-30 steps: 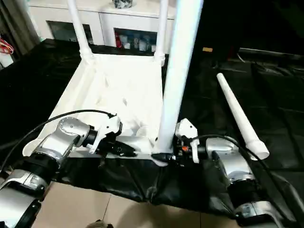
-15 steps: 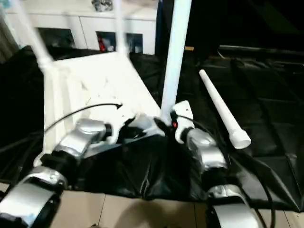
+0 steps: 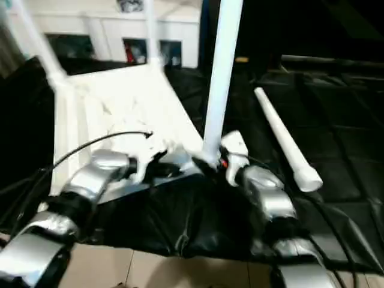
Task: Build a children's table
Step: Rotate leg to tighten
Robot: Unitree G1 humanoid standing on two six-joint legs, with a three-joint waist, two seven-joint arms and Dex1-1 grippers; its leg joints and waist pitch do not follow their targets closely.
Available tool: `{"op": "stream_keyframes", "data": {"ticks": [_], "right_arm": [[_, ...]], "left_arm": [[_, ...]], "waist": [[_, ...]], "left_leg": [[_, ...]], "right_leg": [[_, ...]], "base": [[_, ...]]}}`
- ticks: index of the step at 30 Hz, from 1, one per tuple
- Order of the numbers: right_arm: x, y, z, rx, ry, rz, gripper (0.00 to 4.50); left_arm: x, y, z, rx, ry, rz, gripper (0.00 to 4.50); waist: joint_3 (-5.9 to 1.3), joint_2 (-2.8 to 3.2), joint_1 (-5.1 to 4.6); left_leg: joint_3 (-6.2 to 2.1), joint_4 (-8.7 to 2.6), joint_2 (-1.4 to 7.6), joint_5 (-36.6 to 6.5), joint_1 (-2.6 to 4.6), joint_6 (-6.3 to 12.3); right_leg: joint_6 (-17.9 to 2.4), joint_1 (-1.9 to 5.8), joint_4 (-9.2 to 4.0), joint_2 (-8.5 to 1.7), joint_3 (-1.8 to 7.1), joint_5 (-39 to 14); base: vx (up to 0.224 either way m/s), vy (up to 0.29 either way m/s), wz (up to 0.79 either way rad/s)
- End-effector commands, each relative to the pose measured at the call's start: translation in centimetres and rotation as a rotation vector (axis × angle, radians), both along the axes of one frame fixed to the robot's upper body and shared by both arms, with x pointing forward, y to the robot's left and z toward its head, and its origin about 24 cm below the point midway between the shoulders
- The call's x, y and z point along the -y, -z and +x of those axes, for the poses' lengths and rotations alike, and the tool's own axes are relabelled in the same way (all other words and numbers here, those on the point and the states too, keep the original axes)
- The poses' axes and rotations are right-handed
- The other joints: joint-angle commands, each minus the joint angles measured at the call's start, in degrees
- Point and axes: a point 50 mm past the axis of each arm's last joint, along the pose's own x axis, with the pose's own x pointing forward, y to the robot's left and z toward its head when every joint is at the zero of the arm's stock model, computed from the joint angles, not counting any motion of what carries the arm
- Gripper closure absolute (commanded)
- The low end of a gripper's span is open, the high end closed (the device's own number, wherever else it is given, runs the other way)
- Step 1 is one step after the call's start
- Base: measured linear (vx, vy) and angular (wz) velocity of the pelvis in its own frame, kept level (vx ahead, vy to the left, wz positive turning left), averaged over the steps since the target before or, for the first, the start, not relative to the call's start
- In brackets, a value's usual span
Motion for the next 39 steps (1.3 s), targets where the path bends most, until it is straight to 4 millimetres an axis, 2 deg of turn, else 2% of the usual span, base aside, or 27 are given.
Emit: {"op": "stream_keyframes", "data": {"ticks": [1, 2, 5, 7, 10, 11, 18, 20, 24, 25, 28, 29, 31, 32, 36, 37, 39], "right_arm": [[-2.1, 1.3, -2.3, -0.094, -0.281, -0.007, 0.73], [-1.9, 1.2, -2.4, -0.096, -0.295, -0.018, 0.73], [-1.5, 1.2, -2.7, -0.120, -0.335, -0.029, 0.73], [-1.0, 1.1, -3.3, -0.152, -0.406, -0.037, 1.05], [-0.8, 1.1, -3.8, -0.170, -0.457, -0.048, 1.10], [-0.7, 1.0, -4.0, -0.174, -0.469, -0.050, 1.33], [-1.2, 1.1, -4.2, -0.173, -0.477, -0.046, 1.69], [-1.5, 1.0, -3.7, -0.161, -0.413, -0.031, 1.71], [-1.9, 1.6, -2.6, -0.145, -0.269, -0.043, 1.76], [-2.0, 1.7, -2.3, -0.146, -0.228, -0.044, 1.76], [-2.3, 2.5, -0.9, -0.125, -0.027, -0.107, 1.77], [-2.6, 2.8, -0.4, -0.128, 0.046, -0.116, 1.77], [-3.1, 3.2, 0.3, -0.147, 0.173, -0.114, 1.78], [-3.4, 3.3, 0.5, -0.159, 0.210, -0.110, 1.78], [-4.0, 3.5, 0.7, -0.172, 0.251, -0.106, 1.78], [-4.9, 3.7, 0.7, -0.161, 0.256, -0.116, 1.78], [-5.4, 3.7, 0.6, -0.161, 0.247, -0.104, 1.78]], "left_arm": [[1.6, -2.0, -0.4, 0.058, 0.161, -0.091, 4.50], [1.3, -2.0, -0.3, 0.058, 0.168, -0.087, 4.50], [0.7, -2.1, -0.3, 0.056, 0.177, -0.070, 4.50], [-0.1, -2.2, -0.2, 0.050, 0.197, -0.054, 4.50], [-0.6, -2.3, -0.2, 0.046, 0.211, -0.043, 4.50], [-0.7, -2.4, -0.3, 0.045, 0.215, -0.041, 4.50], [-0.7, -2.2, -0.2, 0.049, 0.197, -0.039, 4.50], [-0.3, -2.0, 0.1, 0.054, 0.146, -0.048, 4.50], [0.3, -1.9, 0.4, 0.067, 0.082, -0.062, 4.50], [0.6, -1.9, 0.5, 0.072, 0.066, -0.065, 4.50], [1.7, -1.7, 0.9, 0.082, 0.006, -0.071, 4.50], [2.2, -1.6, 1.0, 0.087, -0.024, -0.071, 4.50], [3.3, -1.5, 1.4, 0.094, -0.086, -0.075, 4.50], [3.7, -1.4, 1.4, 0.095, -0.110, -0.079, 4.50], [4.4, -1.4, 1.5, 0.095, -0.134, -0.086, 4.50], [5.3, -1.3, 1.4, 0.097, -0.136, -0.102, 4.50], [5.6, -1.3, 1.2, 0.095, -0.126, -0.108, 4.50]], "waist": [[-3.73, -0.30, 0.65], [-3.76, -0.25, 0.82], [-3.44, -0.14, 1.41], [-3.33, -0.24, 1.56], [-3.44, -0.27, 1.80], [-3.48, -0.41, 1.82], [-3.55, -0.51, 2.23], [-3.48, -0.41, 2.22], [-3.30, -0.63, 2.06], [-3.15, -0.59, 1.78], [-3.15, -0.68, 0.82], [-3.08, -0.60, 0.38], [-3.08, -0.66, -0.26], [-3.16, -0.61, -0.33], [-3.21, -0.60, -0.61], [-3.25, -0.36, -0.57], [-3.26, -0.33, -0.72]], "left_leg": [[0.22, -2.88, 1.24, -11.8, -0.02, 6.42], [0.23, -2.91, 1.30, -11.9, 0.02, 6.49], [0.30, -3.25, 1.52, -14.9, 0.58, 4.65], [0.24, -3.46, 1.58, -16.5, 0.61, 3.61], [0.24, -3.44, 1.61, -16.0, 0.54, 3.44], [0.23, -3.42, 1.58, -15.6, 0.39, 3.37], [0.23, -3.29, 1.48, -13.9, 0.28, 3.20], [0.23, -3.30, 1.44, -14.1, 0.24, 3.07], [0.11, -3.51, 1.36, -15.5, 0.26, 2.23], [0.03, -3.64, 1.21, -16.8, 0.43, 1.43], [-0.26, -3.82, 1.04, -17.5, 0.23, 0.22], [-0.39, -3.91, 0.91, -17.5, -0.04, 0.02], [-0.37, -3.71, 0.72, -18.7, 0.44, -0.32], [-0.26, -3.56, 0.61, -18.4, 0.60, -0.13], [-0.16, -3.61, 0.66, -17.7, 0.28, 1.54], [-0.22, -3.63, 0.70, -17.5, 0.18, 1.53], [-0.11, -3.58, 0.65, -18.0, 0.33, 1.70]], "right_leg": [[-15.5, 3.40, -3.44, -2.39, 2.02, -5.8], [-15.6, 3.38, -3.42, -2.44, 2.01, -6.1], [-15.1, 2.85, -3.94, -2.57, 2.08, -11.2], [-14.2, 2.88, -4.10, -2.57, 2.19, -13.6], [-13.8, 2.86, -3.98, -2.69, 2.31, -13.1], [-13.8, 2.95, -3.90, -2.73, 2.28, -12.7], [-13.5, 3.01, -3.76, -2.81, 2.24, -12.0], [-13.2, 2.99, -3.87, -2.85, 2.25, -12.9], [-11.9, 2.90, -4.24, -2.93, 2.20, -16.7], [-11.1, 2.68, -4.61, -3.01, 2.16, -20.0], [-10.0, 2.81, -4.70, -2.96, 2.09, -22.1], [-9.4, 2.99, -4.77, -2.97, 1.99, -23.0], [-8.2, 2.52, -5.42, -3.00, 1.99, -26.6], [-8.4, 2.48, -5.47, -2.99, 2.07, -26.0], [-9.5, 2.65, -5.17, -2.65, 2.08, -22.2], [-9.7, 2.73, -5.05, -2.71, 2.07, -21.6], [-10.0, 2.64, -5.12, -2.59, 2.00, -21.2]], "base": [[0.000, 0.000, 0.00], [0.000, 0.000, 0.00], [0.000, 0.000, 0.00], [0.000, 0.000, 0.00], [0.000, 0.000, 0.00], [0.000, 0.000, 0.00], [0.000, 0.000, 0.00], [0.000, 0.000, 0.00], [0.000, 0.000, 0.00], [0.000, 0.000, 0.00], [0.000, 0.000, 0.00], [0.000, 0.000, 0.00], [0.000, 0.000, 0.00], [0.000, 0.000, 0.00], [0.000, 0.000, 0.00], [0.000, 0.000, 0.00], [0.000, 0.000, 0.00]]}}
